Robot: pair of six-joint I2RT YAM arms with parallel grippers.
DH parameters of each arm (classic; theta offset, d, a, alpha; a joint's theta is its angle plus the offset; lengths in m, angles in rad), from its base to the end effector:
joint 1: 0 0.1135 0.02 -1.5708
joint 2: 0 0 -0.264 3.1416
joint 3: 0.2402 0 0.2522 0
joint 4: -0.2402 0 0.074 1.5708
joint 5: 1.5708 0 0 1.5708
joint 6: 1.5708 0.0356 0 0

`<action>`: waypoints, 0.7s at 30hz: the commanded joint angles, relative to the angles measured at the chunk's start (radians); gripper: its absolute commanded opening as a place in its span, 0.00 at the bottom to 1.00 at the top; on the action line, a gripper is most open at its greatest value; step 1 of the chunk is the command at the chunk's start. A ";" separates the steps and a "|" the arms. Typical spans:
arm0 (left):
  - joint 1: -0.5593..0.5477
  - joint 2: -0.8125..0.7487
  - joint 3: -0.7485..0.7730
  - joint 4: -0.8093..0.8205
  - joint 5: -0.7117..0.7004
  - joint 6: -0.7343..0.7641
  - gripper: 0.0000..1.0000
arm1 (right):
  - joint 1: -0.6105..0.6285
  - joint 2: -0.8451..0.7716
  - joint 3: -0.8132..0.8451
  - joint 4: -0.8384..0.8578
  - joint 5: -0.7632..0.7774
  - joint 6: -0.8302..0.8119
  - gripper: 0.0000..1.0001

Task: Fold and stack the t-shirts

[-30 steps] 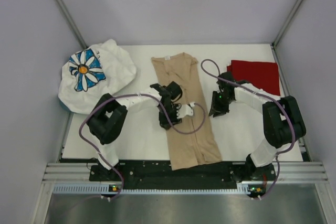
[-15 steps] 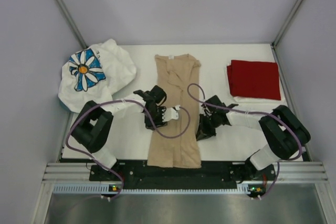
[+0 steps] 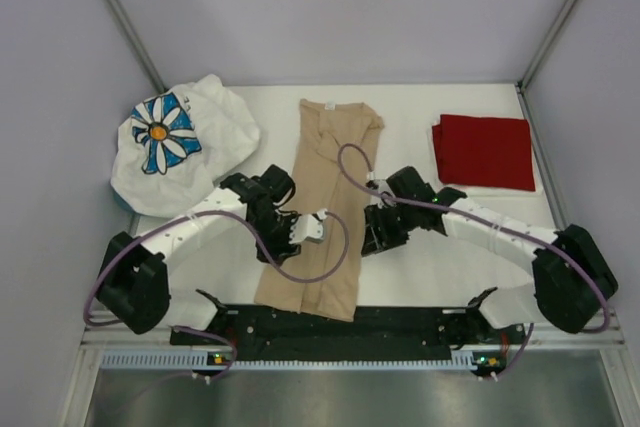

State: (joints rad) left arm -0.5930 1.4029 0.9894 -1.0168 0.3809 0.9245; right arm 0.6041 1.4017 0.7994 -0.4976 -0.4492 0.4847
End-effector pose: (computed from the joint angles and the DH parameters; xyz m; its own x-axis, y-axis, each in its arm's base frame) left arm 0.1910 -0.1447 0.2243 -0.0458 0.9246 -0.3782 0.9939 0.0043 -0.1099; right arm 0.2048 0.1601 0.1899 -0.9629 -0.1546 -0.2211 -0.2544 0.7928 0.5538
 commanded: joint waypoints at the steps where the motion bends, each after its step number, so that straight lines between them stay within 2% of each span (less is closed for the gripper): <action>1: -0.048 -0.073 -0.096 -0.186 0.159 0.085 0.56 | 0.173 -0.220 0.029 0.023 -0.049 -0.352 0.43; 4: -0.051 -0.151 -0.199 -0.175 0.135 0.126 0.58 | 0.186 -0.378 -0.089 0.156 -0.175 -0.576 0.44; 6: -0.050 -0.203 -0.268 -0.138 0.096 0.129 0.60 | 0.212 -0.473 -0.178 0.214 -0.245 -0.743 0.52; 9: -0.057 -0.231 -0.293 -0.094 0.064 0.106 0.63 | 0.319 -0.526 -0.238 0.240 -0.186 -0.980 0.56; 12: -0.100 -0.237 -0.336 0.005 0.023 0.091 0.65 | 0.472 -0.448 -0.250 0.188 -0.100 -1.145 0.56; 16: -0.172 -0.191 -0.360 0.035 -0.060 0.065 0.64 | 0.563 -0.350 -0.255 0.163 -0.016 -1.232 0.56; 21: -0.214 -0.173 -0.396 0.053 -0.083 0.077 0.64 | 0.654 -0.288 -0.301 0.322 0.087 -1.243 0.56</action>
State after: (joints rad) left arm -0.7715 1.2160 0.6163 -1.0031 0.3313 0.9962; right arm 1.1999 1.0779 0.5144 -0.3225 -0.4519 -0.6674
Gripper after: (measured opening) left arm 0.636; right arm 0.558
